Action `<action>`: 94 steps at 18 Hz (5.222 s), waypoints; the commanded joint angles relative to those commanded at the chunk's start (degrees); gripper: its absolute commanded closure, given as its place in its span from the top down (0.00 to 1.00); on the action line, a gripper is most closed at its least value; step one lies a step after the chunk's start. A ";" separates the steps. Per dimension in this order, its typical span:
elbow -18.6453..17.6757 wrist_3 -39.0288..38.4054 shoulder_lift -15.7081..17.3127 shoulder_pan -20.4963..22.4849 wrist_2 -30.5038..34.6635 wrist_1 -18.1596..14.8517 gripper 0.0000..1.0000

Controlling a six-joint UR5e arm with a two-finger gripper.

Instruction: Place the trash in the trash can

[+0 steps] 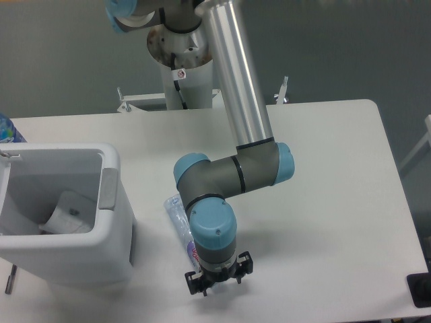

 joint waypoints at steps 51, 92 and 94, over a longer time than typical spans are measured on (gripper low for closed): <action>0.70 7.21 9.67 0.26 0.44 -0.09 0.14; 7.12 -0.88 31.82 6.42 -31.90 1.41 0.15; 7.12 -0.97 31.99 4.84 -32.08 1.41 0.15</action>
